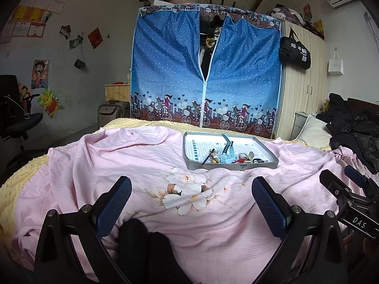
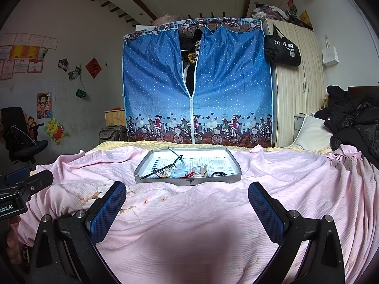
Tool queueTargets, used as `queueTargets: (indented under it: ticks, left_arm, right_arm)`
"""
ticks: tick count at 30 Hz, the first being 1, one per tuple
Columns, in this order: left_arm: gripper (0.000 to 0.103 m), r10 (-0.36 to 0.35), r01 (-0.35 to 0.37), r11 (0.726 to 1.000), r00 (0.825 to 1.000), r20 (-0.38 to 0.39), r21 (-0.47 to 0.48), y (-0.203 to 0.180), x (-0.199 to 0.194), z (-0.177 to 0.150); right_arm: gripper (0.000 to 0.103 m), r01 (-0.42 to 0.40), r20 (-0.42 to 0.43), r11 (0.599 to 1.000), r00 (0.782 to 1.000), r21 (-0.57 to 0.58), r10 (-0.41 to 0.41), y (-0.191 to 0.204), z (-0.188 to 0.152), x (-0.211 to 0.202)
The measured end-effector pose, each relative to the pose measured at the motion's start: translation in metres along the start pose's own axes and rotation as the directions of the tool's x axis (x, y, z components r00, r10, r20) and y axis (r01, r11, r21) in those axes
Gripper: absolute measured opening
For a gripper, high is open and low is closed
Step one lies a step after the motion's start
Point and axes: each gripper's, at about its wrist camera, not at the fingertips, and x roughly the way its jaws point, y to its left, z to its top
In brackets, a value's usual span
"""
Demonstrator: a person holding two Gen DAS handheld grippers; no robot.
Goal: Organize jewelry
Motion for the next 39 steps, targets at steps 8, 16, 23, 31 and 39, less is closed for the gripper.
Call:
queueTargets:
  ticks: [8,16,23,31,39]
  left_arm:
    - [0.100,-0.002,0.002,1.000,1.000,0.001,0.001,-0.0011,0.0000,0.0006]
    - [0.100,-0.001,0.001,1.000,1.000,0.001,0.001,-0.0016,-0.0002,0.0001]
    - [0.100,-0.001,0.001,1.000,1.000,0.002,0.003,-0.0020,-0.0008,0.0008]
    - [0.100,-0.001,0.001,1.000,1.000,0.002,0.005,-0.0024,-0.0012,0.0007]
    - [0.100,-0.004,0.004,1.000,1.000,0.001,0.008,-0.0048,-0.0022,0.0012]
  right_arm:
    - [0.103,0.000,0.000,1.000,1.000,0.000,0.000,0.0002,0.0005,0.0000]
    - [0.103,0.000,-0.001,1.000,1.000,0.000,0.000,0.0003,0.0008,-0.0002]
    - [0.103,-0.001,-0.002,1.000,1.000,0.001,0.001,0.0005,0.0011,-0.0004]
    - [0.103,-0.001,-0.003,1.000,1.000,0.001,0.001,0.0006,0.0016,-0.0005]
    - [0.103,-0.001,-0.003,1.000,1.000,0.002,0.001,0.0005,0.0021,-0.0004]
